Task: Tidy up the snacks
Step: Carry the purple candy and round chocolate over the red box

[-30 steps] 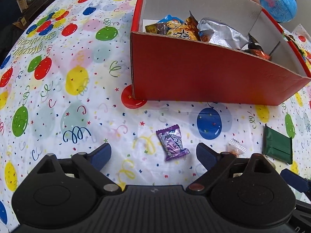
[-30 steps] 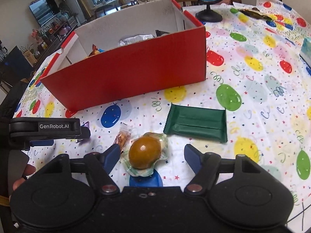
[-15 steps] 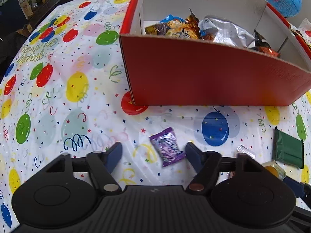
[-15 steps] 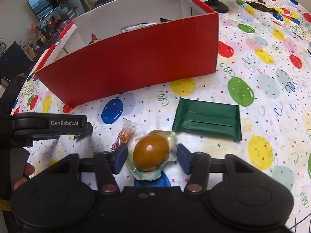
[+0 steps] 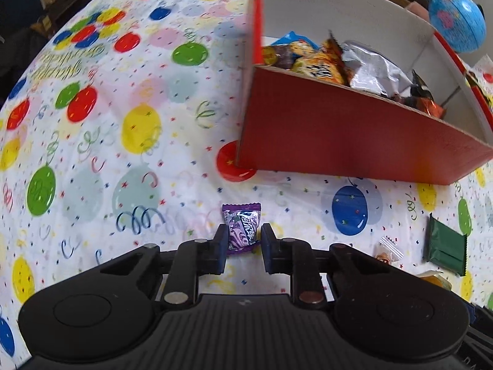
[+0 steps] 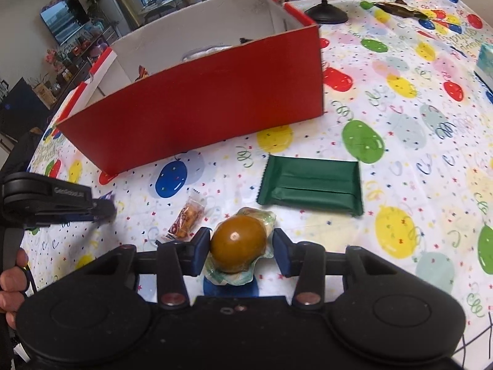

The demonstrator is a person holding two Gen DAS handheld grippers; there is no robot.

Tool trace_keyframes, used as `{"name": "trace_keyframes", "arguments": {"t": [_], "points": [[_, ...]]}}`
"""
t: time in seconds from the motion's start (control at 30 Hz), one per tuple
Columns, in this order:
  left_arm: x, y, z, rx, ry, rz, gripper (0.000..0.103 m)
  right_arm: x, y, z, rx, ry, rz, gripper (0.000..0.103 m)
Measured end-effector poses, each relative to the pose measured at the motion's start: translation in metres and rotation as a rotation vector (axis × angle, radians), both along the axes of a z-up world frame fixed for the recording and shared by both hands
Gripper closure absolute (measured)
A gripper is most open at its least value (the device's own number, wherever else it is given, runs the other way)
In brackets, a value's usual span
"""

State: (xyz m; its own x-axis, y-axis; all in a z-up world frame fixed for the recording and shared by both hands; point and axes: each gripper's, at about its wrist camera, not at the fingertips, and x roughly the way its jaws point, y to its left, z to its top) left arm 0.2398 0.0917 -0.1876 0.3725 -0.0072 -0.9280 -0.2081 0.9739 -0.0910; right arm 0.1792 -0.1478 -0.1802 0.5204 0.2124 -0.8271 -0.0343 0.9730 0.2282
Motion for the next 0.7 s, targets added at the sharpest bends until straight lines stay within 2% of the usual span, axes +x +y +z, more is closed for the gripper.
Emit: {"name": "trace_keyframes", "arguments": {"t": [0.33, 0.7], "points": [[-0.018, 0.002, 0.031, -0.049, -0.044, 0.009, 0.082, -0.014, -0.010, 0.024, -0.001, -0.077, -0.004, 0.061], [-0.036, -0.005, 0.076, -0.081, -0.140, -0.009, 0.082, -0.022, -0.017, 0.063, 0.030, -0.182, 0.002, 0.061]]}}
